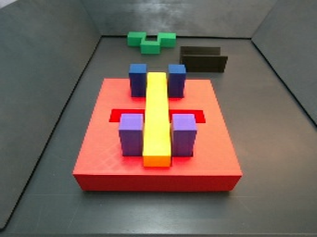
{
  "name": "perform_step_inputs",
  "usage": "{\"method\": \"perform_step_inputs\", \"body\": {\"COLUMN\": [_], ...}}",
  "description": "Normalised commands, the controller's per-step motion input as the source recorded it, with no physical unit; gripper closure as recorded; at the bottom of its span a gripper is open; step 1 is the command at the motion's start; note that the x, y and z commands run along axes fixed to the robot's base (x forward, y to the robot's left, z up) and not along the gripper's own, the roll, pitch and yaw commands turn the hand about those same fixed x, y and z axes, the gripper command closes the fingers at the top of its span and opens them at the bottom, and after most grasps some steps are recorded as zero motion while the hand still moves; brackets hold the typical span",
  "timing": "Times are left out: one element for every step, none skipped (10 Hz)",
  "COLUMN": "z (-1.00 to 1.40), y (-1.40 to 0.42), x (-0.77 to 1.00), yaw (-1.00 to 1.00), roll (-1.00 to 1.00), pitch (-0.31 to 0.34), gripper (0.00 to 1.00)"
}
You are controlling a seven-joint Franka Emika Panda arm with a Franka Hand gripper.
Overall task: Pick up the green object. Move up. Place the green object on the fixture. Regrasp the green object. Move to above the board. Insert the green object.
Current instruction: Pick up the green object.
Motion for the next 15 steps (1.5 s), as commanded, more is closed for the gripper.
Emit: {"method": "perform_step_inputs", "body": {"z": [-0.04, -0.02, 0.0, 0.02, 0.04, 0.04, 0.04, 0.0, 0.0, 0.0, -0.06, -0.35, -0.54, -0.57, -0.59], "y": [0.0, 0.0, 0.31, 0.52, 0.6, 0.58, 0.51, 0.48, 0.33, 0.09, 0.0, -0.04, -0.07, -0.06, -0.03], "x": [0.0, 0.07, 0.24, 0.18, 0.15, 0.12, 0.17, 0.17, 0.0, 0.0, 0.07, 0.0, -0.01, -0.07, -0.09], "yaw": [0.0, -0.19, -0.19, -0.16, -0.3, -0.25, -0.17, -0.15, 0.0, 0.13, 0.0, 0.0, 0.0, 0.0, 0.0], "roll": [0.0, 0.0, 0.0, -0.01, -0.01, -0.05, -0.08, -0.07, 0.0, 0.0, -0.09, 0.0, 0.02, 0.04, 0.03], "pitch": [0.0, -0.083, -0.016, 0.0, 0.02, 0.0, -0.05, -0.057, 0.0, 0.0, -0.283, -0.324, -0.271, -0.241, -0.257], "gripper": [0.0, 0.0, 0.0, 0.0, 0.0, 0.0, 0.0, 0.0, 0.0, 0.0, 0.0, 0.0, 0.0, 0.0, 0.0]}}
